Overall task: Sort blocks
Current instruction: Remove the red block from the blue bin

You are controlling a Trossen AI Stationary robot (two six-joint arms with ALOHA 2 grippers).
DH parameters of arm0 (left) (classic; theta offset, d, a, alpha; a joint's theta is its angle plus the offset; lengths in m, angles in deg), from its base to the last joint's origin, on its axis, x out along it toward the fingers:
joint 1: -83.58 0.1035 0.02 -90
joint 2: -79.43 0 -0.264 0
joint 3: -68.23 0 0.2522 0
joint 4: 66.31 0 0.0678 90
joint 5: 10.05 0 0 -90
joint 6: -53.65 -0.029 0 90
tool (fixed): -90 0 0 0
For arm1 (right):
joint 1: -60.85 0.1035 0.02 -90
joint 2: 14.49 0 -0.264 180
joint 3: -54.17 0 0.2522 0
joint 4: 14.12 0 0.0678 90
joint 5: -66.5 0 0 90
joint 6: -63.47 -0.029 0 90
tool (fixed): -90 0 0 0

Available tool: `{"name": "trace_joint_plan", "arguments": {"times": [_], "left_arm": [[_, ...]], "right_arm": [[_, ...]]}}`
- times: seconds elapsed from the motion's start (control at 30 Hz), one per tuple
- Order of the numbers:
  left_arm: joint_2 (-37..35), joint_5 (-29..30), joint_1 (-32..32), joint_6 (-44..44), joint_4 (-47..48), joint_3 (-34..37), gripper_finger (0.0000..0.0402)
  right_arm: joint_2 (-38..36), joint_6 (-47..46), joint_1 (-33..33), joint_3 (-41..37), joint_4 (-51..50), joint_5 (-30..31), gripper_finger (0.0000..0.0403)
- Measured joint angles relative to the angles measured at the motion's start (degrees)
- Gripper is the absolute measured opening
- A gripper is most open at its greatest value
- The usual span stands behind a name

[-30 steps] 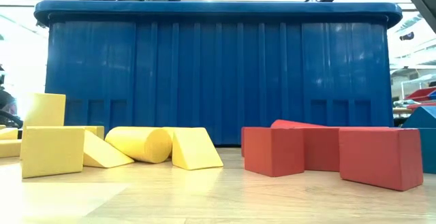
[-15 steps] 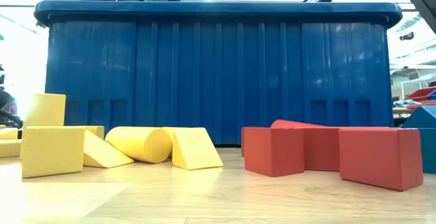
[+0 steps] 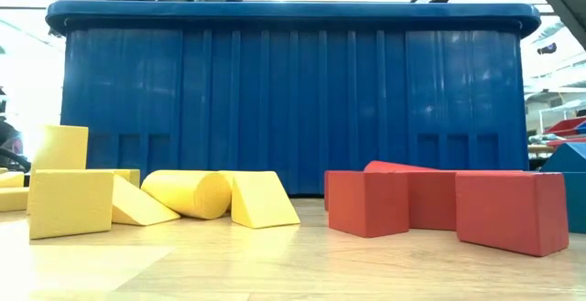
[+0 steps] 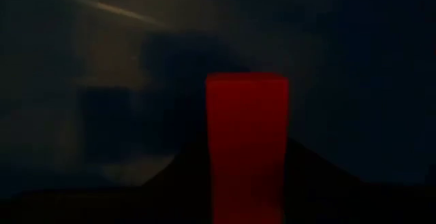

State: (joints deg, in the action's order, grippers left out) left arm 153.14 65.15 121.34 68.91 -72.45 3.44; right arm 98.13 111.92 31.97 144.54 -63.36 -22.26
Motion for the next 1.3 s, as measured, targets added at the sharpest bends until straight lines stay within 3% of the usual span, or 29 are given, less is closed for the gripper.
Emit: {"name": "trace_joint_plan", "arguments": {"times": [0.4,0.57,0.73,1.0,1.17,1.3], "left_arm": [[0.00,-0.01,-0.02,0.00,0.03,-0.02,0.0163],[0.00,-0.01,-0.02,0.00,0.02,0.00,0.0163],[0.00,0.00,0.00,0.00,0.02,0.00,0.0163],[0.00,-0.01,-0.01,0.00,0.06,0.00,0.0163],[0.00,0.00,-0.01,0.00,0.03,-0.01,0.0163],[0.00,-0.01,-0.02,0.02,0.06,0.00,0.0163]], "right_arm": [[-21.50,-15.30,3.15,-0.01,-6.57,-6.35,0.0114],[-32.00,-24.91,8.50,0.01,-6.70,-8.07,0.0114],[-39.17,-34.33,17.96,0.01,-9.70,-8.66,0.0114],[-40.70,-56.01,39.85,0.01,-11.96,-5.22,0.0116],[-37.71,-68.62,53.43,0.01,-11.98,3.19,0.0116],[-32.77,-73.50,61.01,0.04,-11.88,9.58,0.0116]]}}
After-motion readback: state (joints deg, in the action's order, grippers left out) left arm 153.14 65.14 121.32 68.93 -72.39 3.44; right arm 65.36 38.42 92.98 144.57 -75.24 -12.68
